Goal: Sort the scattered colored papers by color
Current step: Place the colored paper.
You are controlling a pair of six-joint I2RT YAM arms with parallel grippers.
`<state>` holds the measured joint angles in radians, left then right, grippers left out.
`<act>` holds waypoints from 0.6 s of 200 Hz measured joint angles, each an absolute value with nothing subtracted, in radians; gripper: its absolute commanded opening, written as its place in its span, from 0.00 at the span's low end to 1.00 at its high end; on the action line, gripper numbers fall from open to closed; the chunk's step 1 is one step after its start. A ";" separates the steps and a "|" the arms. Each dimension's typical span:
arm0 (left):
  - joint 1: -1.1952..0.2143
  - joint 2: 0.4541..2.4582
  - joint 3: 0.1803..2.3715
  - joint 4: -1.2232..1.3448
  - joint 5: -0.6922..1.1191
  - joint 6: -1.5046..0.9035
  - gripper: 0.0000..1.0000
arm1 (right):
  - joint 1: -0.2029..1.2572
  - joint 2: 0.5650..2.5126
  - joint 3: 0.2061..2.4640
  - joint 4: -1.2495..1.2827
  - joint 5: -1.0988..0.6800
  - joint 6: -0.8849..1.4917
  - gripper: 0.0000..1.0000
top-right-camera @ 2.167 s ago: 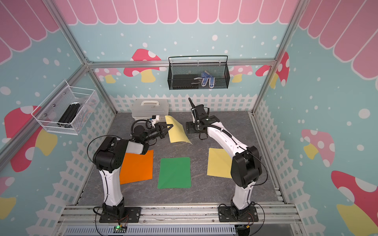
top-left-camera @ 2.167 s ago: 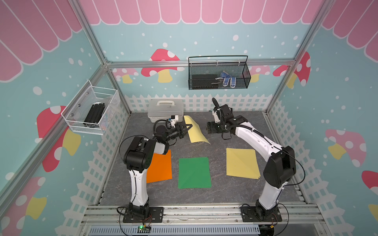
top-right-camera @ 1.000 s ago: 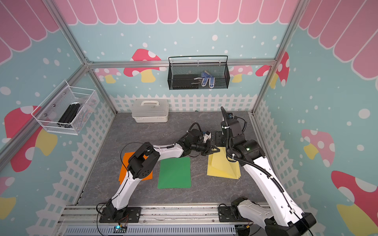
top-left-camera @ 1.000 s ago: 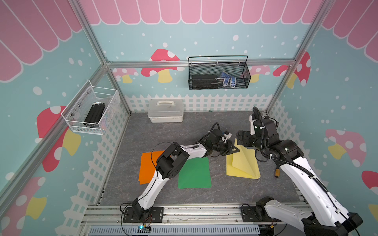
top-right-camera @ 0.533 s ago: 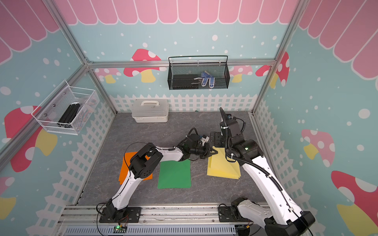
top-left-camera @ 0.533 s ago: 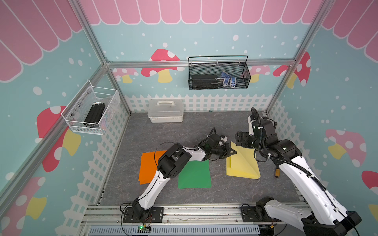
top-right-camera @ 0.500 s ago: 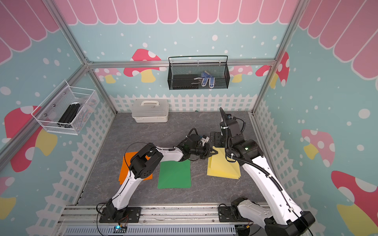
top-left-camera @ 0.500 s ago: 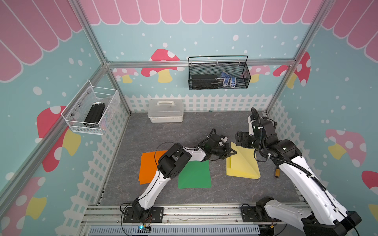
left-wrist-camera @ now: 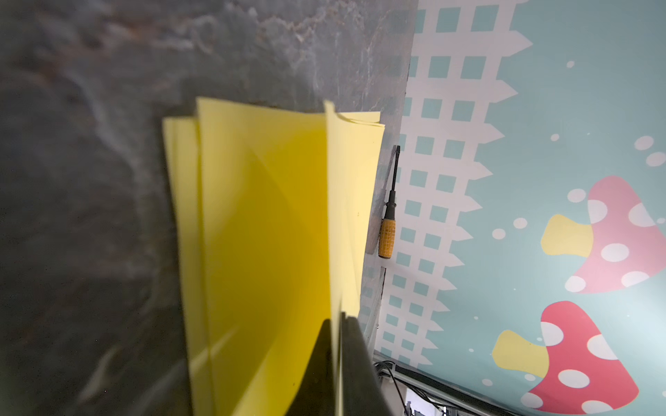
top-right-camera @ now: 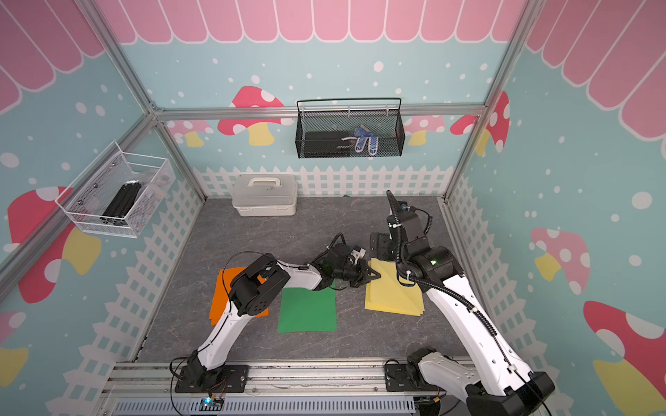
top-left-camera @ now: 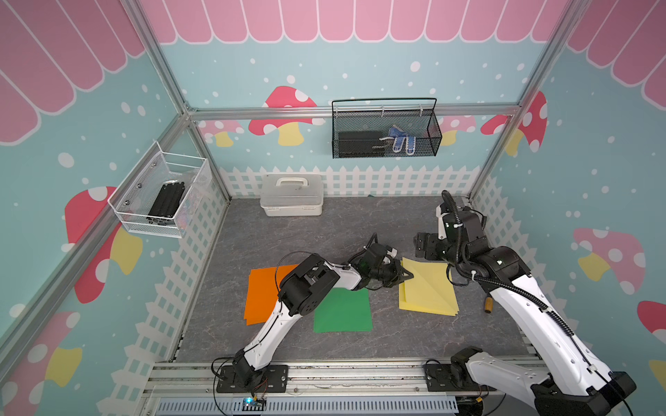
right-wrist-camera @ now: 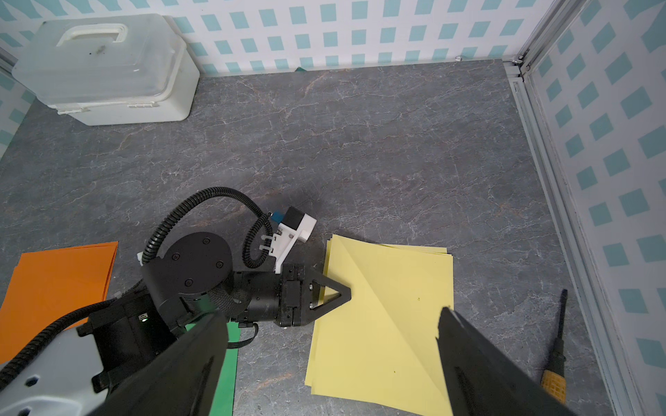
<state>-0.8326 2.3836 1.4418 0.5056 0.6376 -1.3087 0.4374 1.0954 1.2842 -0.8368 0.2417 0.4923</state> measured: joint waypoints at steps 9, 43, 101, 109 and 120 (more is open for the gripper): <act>-0.833 2.384 1.438 0.505 0.637 -1.306 0.26 | 0.437 1.095 1.283 -0.837 0.241 0.494 0.94; -0.832 2.367 1.418 0.498 0.626 -1.284 0.52 | 0.437 1.095 1.282 -0.837 0.234 0.498 0.94; -0.831 2.257 1.412 0.249 0.562 -1.151 0.62 | 0.437 1.106 1.276 -0.826 0.215 0.508 0.94; -0.831 2.234 1.413 0.197 0.547 -1.121 0.66 | 0.437 1.108 1.276 -0.824 0.212 0.508 0.94; -0.831 2.210 1.420 0.130 0.529 -1.091 0.73 | 0.437 1.110 1.276 -0.821 0.208 0.510 0.94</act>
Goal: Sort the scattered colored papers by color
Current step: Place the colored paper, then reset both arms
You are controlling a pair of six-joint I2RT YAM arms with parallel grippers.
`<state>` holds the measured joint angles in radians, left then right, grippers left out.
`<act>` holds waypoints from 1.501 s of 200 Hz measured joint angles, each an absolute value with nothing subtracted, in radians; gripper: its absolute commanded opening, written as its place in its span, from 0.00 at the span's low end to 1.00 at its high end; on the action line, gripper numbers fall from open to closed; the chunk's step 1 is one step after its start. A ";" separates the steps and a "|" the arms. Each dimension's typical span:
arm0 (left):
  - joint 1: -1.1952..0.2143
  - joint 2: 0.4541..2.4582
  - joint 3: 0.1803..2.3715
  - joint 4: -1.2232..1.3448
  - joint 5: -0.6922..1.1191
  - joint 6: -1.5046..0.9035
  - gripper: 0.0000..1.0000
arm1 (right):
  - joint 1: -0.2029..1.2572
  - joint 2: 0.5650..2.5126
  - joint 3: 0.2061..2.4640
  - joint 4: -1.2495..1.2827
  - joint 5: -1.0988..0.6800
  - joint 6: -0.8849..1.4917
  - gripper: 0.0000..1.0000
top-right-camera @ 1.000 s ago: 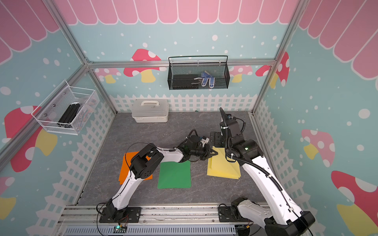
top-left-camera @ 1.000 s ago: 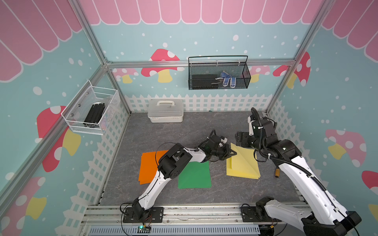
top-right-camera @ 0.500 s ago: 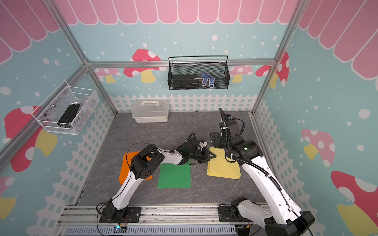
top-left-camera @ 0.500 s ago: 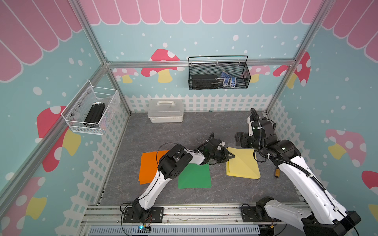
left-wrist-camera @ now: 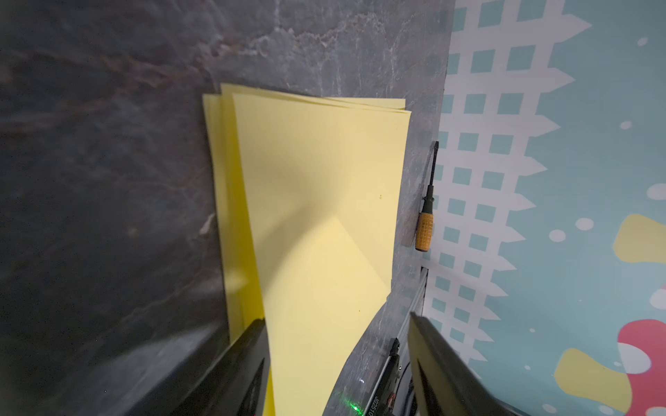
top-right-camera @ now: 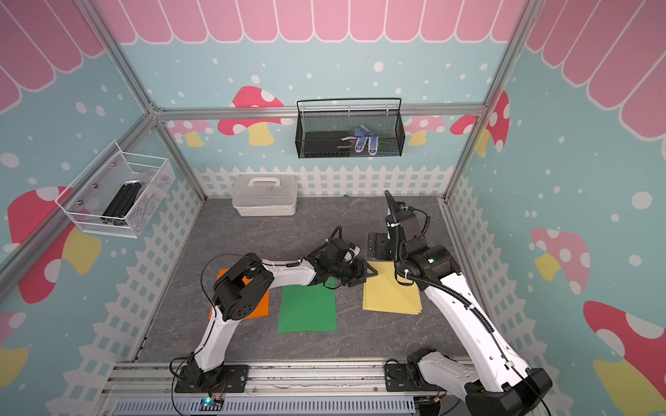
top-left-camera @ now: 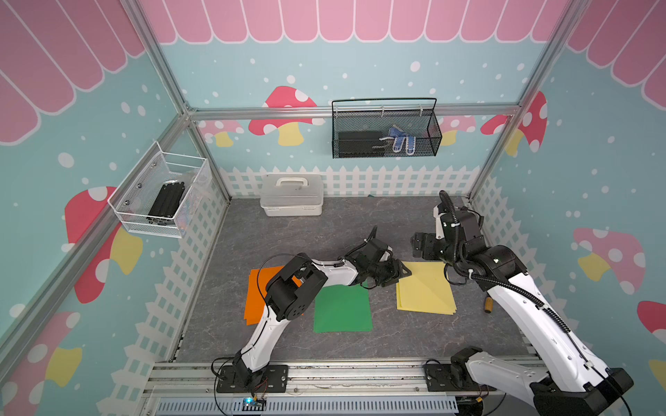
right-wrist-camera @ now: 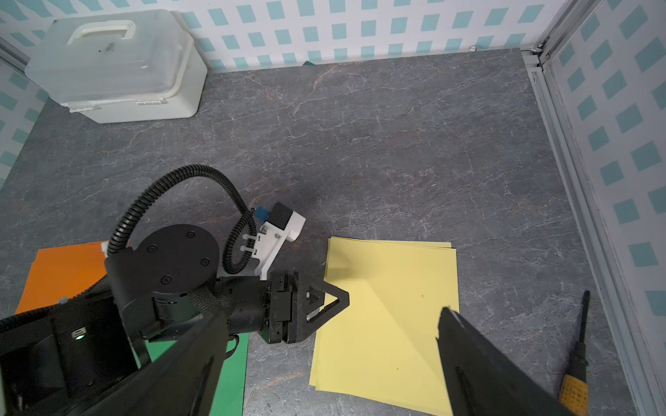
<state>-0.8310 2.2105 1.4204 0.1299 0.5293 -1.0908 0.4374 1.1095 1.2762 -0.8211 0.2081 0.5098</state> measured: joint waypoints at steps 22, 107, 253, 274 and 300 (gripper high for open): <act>-0.830 2.165 1.456 -0.009 0.485 -1.012 0.84 | 0.437 1.116 1.276 -0.820 0.201 0.511 0.95; -0.617 1.712 1.412 -0.477 0.044 -0.644 0.99 | 0.428 1.206 1.176 -0.738 0.249 0.489 0.99; -0.013 1.445 0.584 0.249 -0.299 -0.175 0.98 | 0.164 1.232 0.518 0.196 0.300 0.121 0.99; -0.007 1.460 0.527 0.403 -0.283 -0.163 0.99 | 0.107 1.229 0.485 0.318 0.266 0.101 0.99; -0.007 1.473 0.440 0.598 -0.250 -0.143 0.99 | 0.046 1.282 0.427 0.489 0.233 0.094 0.96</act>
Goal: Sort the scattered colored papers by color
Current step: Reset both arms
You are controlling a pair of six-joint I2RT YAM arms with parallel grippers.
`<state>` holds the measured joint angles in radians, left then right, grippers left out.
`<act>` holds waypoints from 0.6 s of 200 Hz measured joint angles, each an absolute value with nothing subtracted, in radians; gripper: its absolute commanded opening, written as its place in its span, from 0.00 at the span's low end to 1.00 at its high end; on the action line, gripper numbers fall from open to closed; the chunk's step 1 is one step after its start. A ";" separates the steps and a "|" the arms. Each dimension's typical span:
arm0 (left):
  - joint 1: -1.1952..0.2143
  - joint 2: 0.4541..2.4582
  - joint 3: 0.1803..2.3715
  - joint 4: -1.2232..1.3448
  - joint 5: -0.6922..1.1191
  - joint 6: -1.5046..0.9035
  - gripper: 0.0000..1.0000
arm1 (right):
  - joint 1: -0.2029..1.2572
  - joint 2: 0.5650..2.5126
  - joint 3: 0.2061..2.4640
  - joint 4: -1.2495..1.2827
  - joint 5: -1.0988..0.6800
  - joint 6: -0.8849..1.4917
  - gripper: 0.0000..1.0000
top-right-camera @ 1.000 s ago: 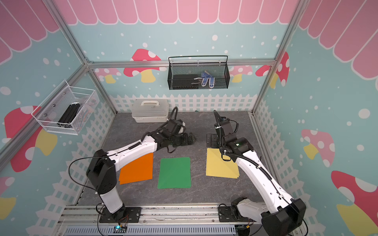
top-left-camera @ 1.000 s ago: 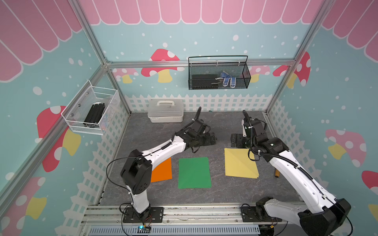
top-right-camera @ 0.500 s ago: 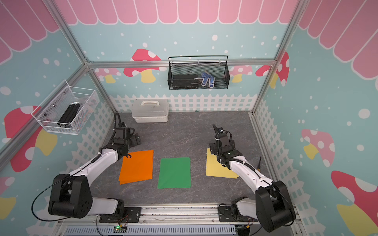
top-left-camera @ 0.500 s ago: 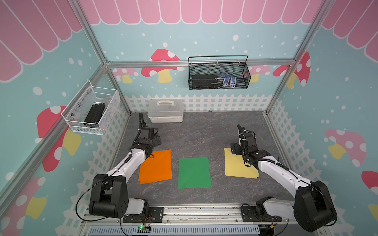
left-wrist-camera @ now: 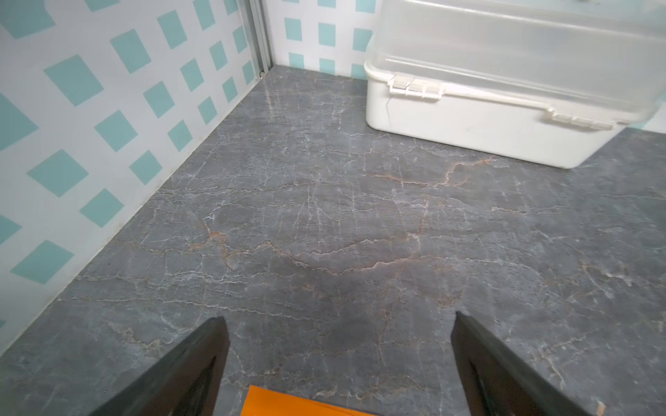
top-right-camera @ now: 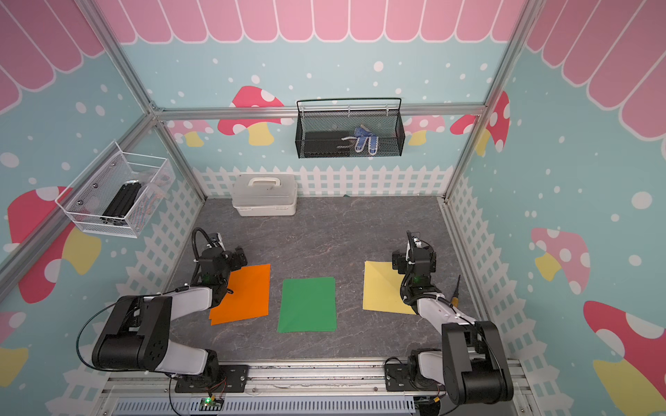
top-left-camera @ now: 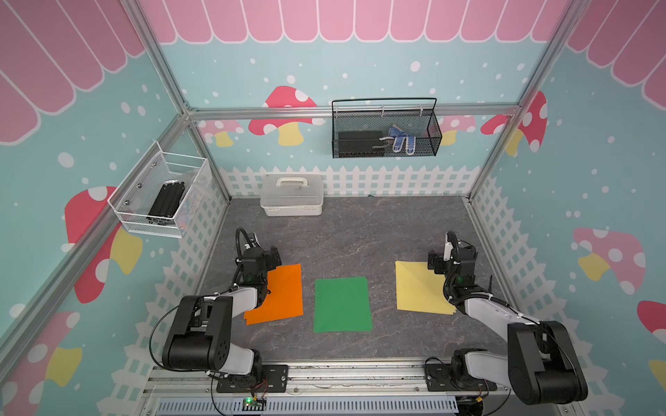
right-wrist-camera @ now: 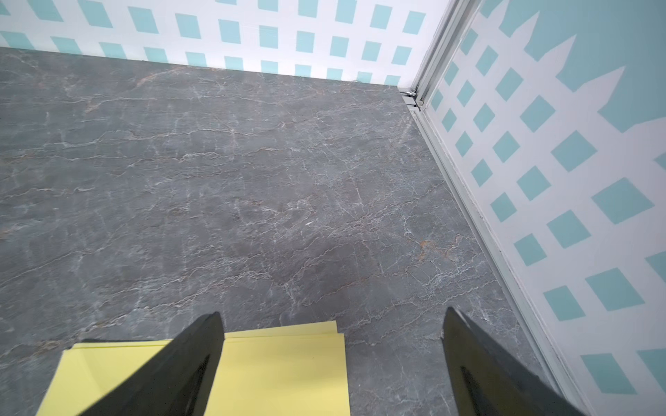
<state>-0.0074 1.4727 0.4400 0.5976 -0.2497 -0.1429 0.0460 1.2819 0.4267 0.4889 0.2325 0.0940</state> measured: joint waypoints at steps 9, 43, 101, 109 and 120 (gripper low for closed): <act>-0.008 1.491 0.421 0.653 -0.237 -0.139 0.99 | 0.035 1.317 0.407 0.542 0.220 0.091 0.95; -0.008 1.521 0.393 0.767 -0.205 -0.118 0.99 | 0.009 1.413 0.369 0.696 0.166 0.075 0.94; -0.008 1.525 0.393 0.826 -0.184 -0.100 0.99 | -0.001 1.521 0.322 0.896 0.125 0.067 0.98; -0.008 1.525 0.393 0.829 -0.183 -0.100 0.99 | -0.001 1.520 0.332 0.902 0.120 0.065 0.99; -0.008 1.525 0.393 0.834 -0.182 -0.099 0.99 | -0.001 1.517 0.340 0.904 0.115 0.063 0.99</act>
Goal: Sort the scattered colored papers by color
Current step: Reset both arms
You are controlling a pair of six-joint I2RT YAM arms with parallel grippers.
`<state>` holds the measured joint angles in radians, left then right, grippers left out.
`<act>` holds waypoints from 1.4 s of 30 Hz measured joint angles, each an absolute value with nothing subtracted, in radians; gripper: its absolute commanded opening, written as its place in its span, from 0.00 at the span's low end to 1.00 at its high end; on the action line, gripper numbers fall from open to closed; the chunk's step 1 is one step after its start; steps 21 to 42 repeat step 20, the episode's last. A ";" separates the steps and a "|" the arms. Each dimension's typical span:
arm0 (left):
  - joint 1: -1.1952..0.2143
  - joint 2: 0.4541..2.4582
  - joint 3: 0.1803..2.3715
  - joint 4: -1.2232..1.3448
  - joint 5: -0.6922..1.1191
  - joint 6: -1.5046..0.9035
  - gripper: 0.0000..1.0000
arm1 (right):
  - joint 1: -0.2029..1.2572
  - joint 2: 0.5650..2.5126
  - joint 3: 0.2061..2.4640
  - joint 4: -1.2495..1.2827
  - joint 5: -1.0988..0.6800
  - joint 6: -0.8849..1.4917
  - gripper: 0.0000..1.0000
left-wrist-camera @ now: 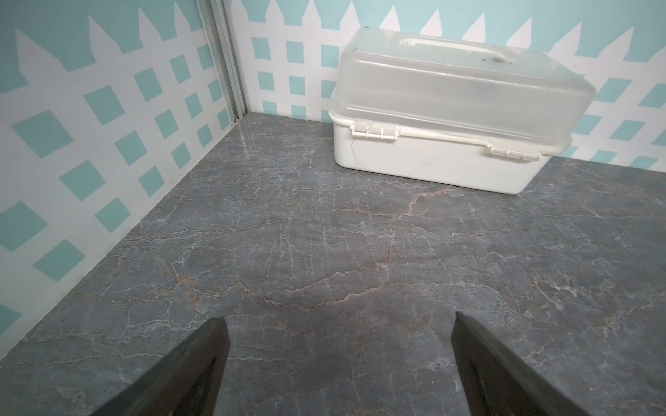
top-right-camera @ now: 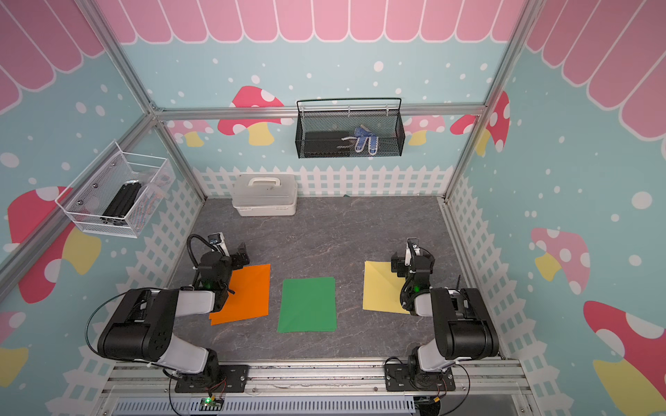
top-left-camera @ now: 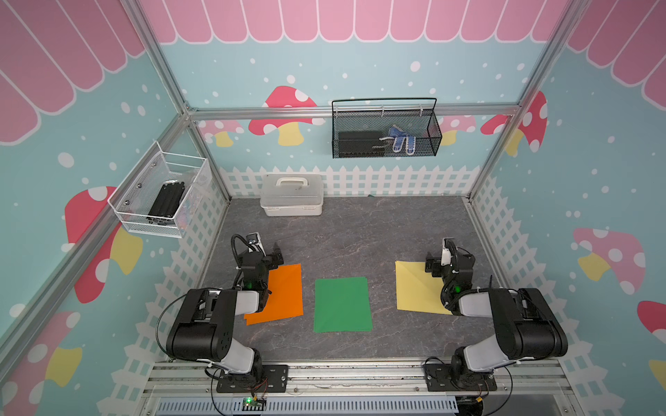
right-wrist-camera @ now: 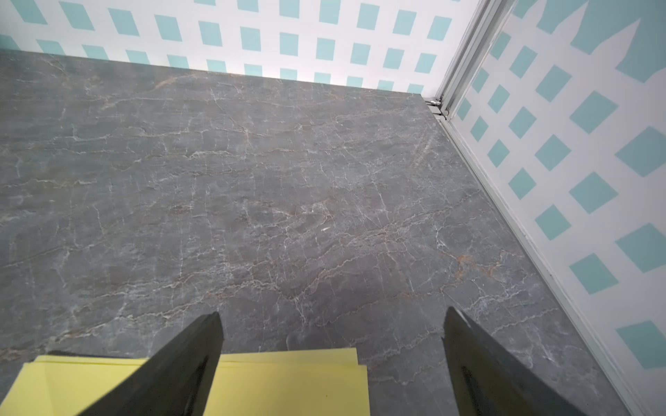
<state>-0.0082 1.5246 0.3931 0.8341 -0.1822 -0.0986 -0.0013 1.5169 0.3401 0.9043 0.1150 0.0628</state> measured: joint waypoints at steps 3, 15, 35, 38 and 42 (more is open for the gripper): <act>-0.008 1.525 0.393 0.836 -0.182 -0.097 0.99 | -0.001 1.517 0.340 0.907 0.111 0.060 0.99; -0.008 1.525 0.393 0.844 -0.182 -0.097 0.99 | -0.001 1.517 0.341 0.905 0.105 0.060 0.99; -0.008 1.525 0.393 0.844 -0.182 -0.097 0.99 | -0.001 1.517 0.342 0.903 0.102 0.059 0.99; -0.008 1.525 0.393 0.844 -0.182 -0.097 0.99 | -0.001 1.517 0.342 0.903 0.102 0.059 0.99; -0.008 1.525 0.393 0.844 -0.182 -0.097 0.99 | -0.001 1.517 0.342 0.903 0.102 0.059 0.99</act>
